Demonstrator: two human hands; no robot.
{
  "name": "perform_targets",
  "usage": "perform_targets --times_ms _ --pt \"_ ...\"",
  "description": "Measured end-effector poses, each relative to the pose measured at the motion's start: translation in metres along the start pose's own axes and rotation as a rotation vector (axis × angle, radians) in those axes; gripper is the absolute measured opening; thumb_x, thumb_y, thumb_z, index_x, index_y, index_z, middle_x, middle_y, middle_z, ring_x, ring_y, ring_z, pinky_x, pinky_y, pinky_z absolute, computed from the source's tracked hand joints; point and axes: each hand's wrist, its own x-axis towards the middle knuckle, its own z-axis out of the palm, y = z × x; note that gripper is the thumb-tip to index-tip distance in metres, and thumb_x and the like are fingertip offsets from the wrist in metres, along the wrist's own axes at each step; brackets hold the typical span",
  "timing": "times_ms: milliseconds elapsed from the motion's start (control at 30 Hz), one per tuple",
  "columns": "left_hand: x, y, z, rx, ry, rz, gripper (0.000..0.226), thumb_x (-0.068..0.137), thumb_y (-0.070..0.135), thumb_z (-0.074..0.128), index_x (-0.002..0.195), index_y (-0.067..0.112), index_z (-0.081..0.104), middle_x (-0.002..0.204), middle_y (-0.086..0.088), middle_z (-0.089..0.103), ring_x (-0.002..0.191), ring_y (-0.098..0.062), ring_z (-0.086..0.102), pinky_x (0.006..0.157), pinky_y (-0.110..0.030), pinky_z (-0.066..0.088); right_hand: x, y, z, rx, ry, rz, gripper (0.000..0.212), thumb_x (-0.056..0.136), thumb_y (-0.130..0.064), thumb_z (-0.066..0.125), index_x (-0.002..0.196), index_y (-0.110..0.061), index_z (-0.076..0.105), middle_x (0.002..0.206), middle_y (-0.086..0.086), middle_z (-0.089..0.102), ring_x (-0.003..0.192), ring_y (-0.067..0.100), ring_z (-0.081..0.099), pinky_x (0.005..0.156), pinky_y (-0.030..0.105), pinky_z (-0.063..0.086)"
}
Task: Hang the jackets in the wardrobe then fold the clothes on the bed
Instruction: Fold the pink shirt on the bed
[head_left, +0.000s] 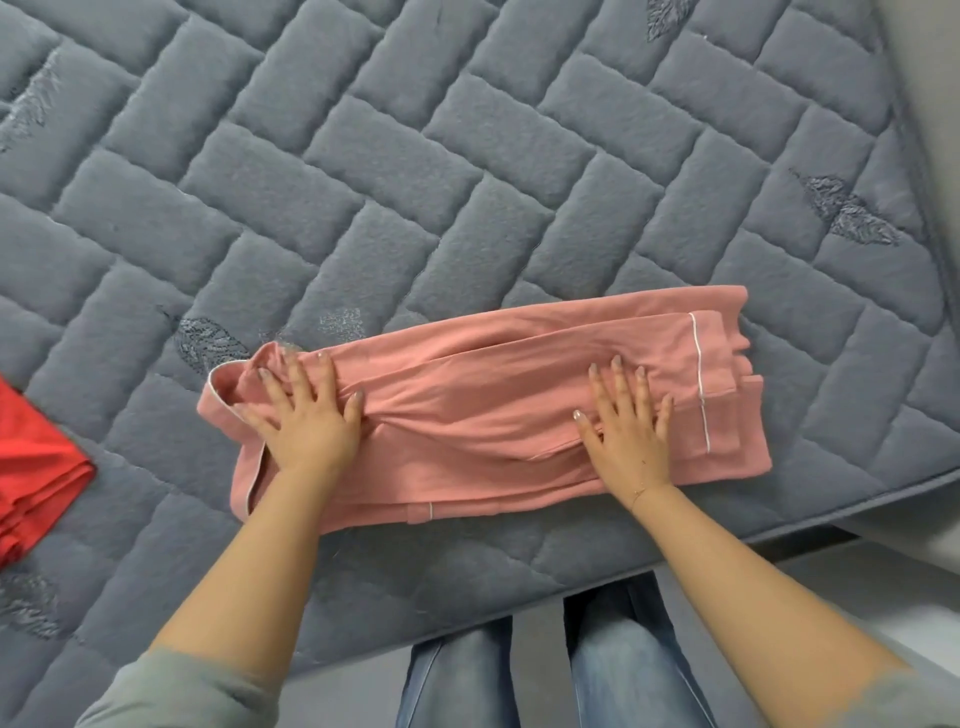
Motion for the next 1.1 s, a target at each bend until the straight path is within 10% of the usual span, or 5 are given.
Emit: perform_targets --times_ms 267,467,633,933,1100 --pt "-0.047 0.115 0.030 -0.086 0.131 0.504 0.062 0.099 0.046 0.036 0.155 0.036 0.014 0.165 -0.003 -0.007 0.152 -0.024 -0.003 0.119 -0.056 0.002 0.021 0.092 -0.022 -0.113 0.041 -0.144 0.065 0.100 -0.053 0.025 0.153 -0.032 -0.008 0.162 -0.004 -0.012 0.146 0.012 -0.020 0.119 0.048 -0.010" --pt "-0.030 0.151 0.045 0.011 -0.068 0.202 0.070 0.096 0.055 0.033 0.155 0.038 0.000 0.160 0.003 -0.028 0.148 -0.023 -0.024 0.111 -0.067 -0.013 0.042 0.144 -0.038 0.029 -0.062 -0.275 0.067 0.101 -0.049 0.031 0.155 -0.024 0.000 0.160 -0.011 -0.013 0.146 0.008 -0.018 0.120 0.043 -0.008" --pt "-0.093 0.233 0.042 -0.302 0.156 0.345 0.078 0.081 0.024 0.065 0.151 0.020 0.031 0.164 -0.010 0.008 0.151 -0.027 0.011 0.118 -0.057 0.009 0.053 0.179 -0.074 0.693 0.203 -0.211 0.025 0.091 0.003 0.057 0.111 -0.005 0.070 0.120 0.010 0.066 0.118 0.028 0.056 0.105 0.036 0.041" --pt "-0.183 0.376 0.135 -0.069 -0.141 0.492 0.127 0.078 0.057 0.069 0.141 0.027 -0.037 0.149 -0.003 -0.046 0.134 -0.024 -0.045 0.108 -0.051 -0.029 0.113 0.203 -0.098 0.886 -0.119 0.036 0.041 0.092 -0.016 0.067 0.128 -0.002 0.056 0.118 0.019 0.059 0.094 0.015 0.052 0.087 0.024 0.045" --pt "-0.182 0.378 0.146 -0.068 0.006 0.464 0.102 0.084 0.034 0.068 0.154 0.032 -0.006 0.159 -0.005 -0.023 0.146 -0.024 -0.020 0.116 -0.056 -0.010 0.138 0.178 -0.101 0.846 -0.137 -0.054 0.034 0.085 -0.025 0.076 0.109 -0.007 0.060 0.117 0.014 0.055 0.092 0.015 0.052 0.085 0.024 0.046"
